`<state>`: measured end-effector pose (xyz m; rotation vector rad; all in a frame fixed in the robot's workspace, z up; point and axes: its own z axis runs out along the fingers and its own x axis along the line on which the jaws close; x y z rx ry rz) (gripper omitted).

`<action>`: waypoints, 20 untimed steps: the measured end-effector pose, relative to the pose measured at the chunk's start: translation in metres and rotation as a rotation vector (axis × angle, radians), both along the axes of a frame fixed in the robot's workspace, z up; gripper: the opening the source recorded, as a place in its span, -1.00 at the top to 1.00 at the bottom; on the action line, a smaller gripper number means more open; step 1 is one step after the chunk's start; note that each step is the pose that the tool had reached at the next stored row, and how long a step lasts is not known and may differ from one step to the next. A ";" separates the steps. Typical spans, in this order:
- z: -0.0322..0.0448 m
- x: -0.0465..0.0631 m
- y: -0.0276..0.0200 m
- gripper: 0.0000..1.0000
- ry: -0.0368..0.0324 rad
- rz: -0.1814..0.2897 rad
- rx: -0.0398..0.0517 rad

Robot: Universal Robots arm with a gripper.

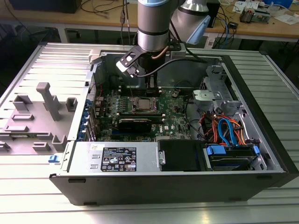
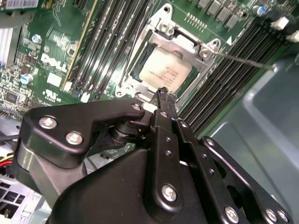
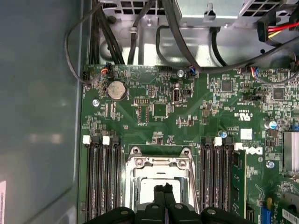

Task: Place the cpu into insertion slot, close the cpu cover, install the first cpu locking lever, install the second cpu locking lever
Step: 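Close the cpu cover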

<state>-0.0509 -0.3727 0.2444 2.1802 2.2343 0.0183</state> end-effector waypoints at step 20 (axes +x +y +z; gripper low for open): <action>-0.0237 -0.029 -0.0007 0.79 0.0003 0.005 0.0000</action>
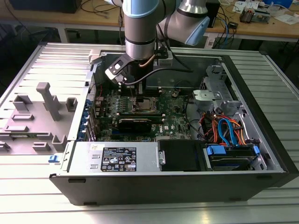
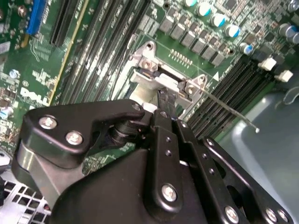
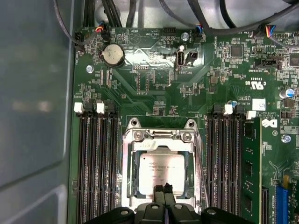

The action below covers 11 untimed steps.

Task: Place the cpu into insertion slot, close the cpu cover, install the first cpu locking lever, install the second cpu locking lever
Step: 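Close the cpu cover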

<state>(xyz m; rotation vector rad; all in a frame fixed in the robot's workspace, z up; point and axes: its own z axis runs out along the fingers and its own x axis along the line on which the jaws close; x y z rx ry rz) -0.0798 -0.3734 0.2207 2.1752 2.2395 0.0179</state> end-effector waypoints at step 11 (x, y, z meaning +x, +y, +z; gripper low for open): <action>-0.0029 -0.002 0.0000 0.79 -0.0002 0.002 0.0000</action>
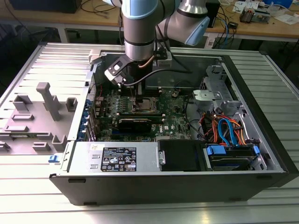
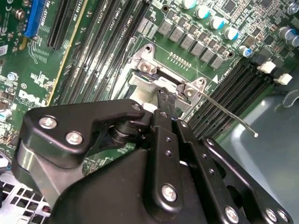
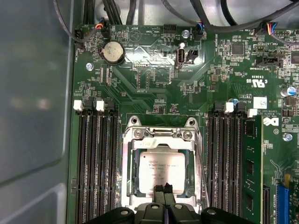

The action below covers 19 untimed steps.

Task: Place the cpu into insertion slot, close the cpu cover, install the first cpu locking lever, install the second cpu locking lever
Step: 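Close the cpu cover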

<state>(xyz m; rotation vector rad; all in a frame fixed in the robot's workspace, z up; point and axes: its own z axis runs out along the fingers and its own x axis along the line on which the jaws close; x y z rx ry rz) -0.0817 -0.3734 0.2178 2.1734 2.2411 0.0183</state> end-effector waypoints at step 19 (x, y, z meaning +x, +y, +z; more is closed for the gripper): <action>-0.0105 -0.001 0.0000 0.79 0.0001 0.000 -0.0001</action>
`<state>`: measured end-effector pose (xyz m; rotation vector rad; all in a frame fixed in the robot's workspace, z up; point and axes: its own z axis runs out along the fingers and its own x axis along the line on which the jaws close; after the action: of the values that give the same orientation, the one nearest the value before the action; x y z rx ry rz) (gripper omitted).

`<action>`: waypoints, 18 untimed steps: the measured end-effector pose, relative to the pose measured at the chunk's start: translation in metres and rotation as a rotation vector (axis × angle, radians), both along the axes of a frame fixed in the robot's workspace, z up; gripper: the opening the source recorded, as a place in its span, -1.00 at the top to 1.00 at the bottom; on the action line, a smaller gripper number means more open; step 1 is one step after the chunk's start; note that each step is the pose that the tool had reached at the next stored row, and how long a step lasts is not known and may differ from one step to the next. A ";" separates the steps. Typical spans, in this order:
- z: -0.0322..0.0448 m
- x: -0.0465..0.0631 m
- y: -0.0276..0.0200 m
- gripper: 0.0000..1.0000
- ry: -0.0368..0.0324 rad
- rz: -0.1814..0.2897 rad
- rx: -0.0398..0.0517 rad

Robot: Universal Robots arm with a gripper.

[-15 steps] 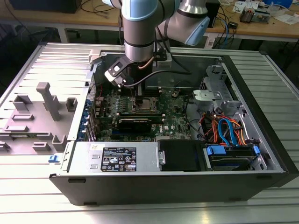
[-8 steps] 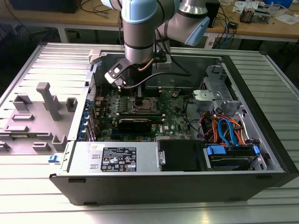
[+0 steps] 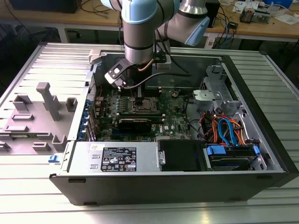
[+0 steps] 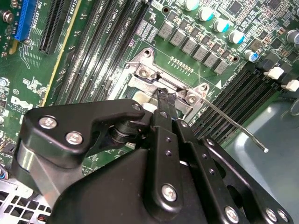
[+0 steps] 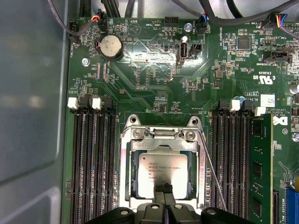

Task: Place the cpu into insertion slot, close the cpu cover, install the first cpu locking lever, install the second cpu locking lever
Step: 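Close the cpu cover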

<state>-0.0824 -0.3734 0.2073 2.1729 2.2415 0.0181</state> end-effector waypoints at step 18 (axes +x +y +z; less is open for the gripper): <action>0.0075 0.013 -0.0001 0.79 0.0000 0.000 0.0001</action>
<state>-0.0692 -0.3735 0.2148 2.1729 2.2415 0.0182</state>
